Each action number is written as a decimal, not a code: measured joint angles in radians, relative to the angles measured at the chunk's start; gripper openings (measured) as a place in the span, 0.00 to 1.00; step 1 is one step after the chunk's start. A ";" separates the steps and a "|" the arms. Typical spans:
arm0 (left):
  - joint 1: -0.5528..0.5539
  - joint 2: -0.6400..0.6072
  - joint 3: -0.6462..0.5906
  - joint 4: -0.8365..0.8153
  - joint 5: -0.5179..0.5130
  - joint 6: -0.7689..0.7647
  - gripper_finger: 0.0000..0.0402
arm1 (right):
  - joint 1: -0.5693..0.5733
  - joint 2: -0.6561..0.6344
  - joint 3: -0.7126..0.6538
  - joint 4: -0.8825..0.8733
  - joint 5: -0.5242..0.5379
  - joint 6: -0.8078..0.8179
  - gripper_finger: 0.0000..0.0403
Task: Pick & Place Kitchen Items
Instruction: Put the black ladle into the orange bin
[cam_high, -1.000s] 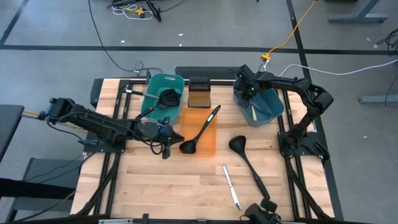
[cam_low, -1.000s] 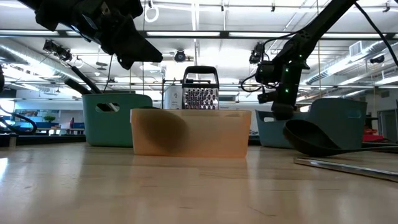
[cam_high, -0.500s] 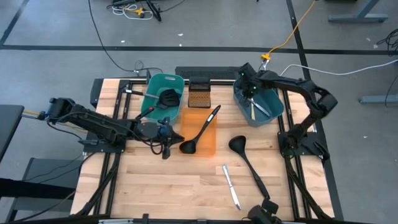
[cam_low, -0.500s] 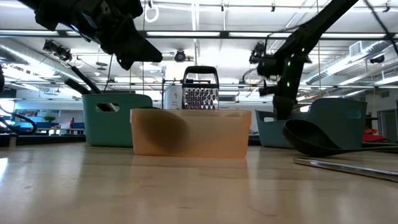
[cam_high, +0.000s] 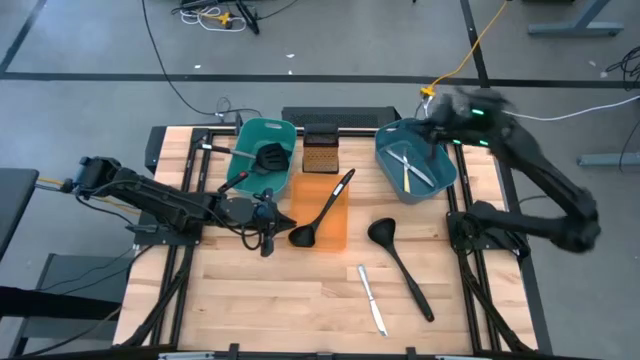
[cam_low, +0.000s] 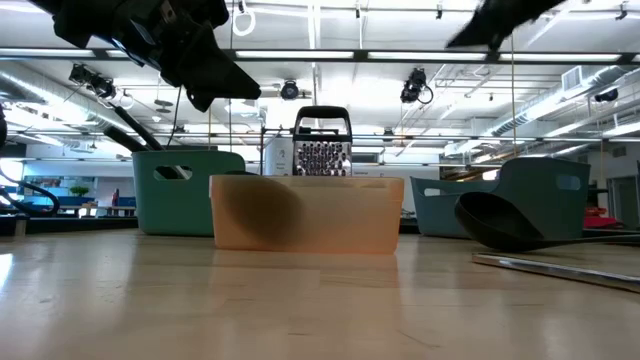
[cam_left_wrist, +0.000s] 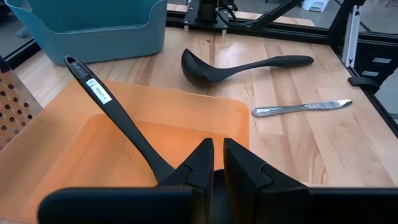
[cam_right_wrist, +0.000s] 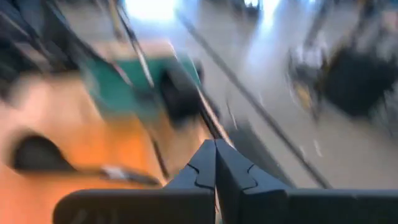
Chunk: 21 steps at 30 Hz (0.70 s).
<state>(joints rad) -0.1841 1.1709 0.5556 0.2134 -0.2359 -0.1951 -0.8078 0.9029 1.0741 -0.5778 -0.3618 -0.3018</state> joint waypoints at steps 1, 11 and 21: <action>0.000 0.000 0.000 0.000 0.000 0.000 0.11 | 0.000 -0.052 0.000 0.019 -0.047 0.025 0.01; 0.000 0.000 0.000 0.000 -0.018 0.000 0.11 | 0.000 -0.500 0.001 0.111 -0.279 0.240 0.00; 0.000 0.000 0.000 0.000 -0.019 0.004 0.11 | -0.001 -0.856 -0.054 -0.084 -0.259 0.328 0.01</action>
<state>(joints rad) -0.1837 1.1709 0.5560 0.2134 -0.2550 -0.1911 -0.8085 0.0473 1.0205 -0.6619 -0.6207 0.0262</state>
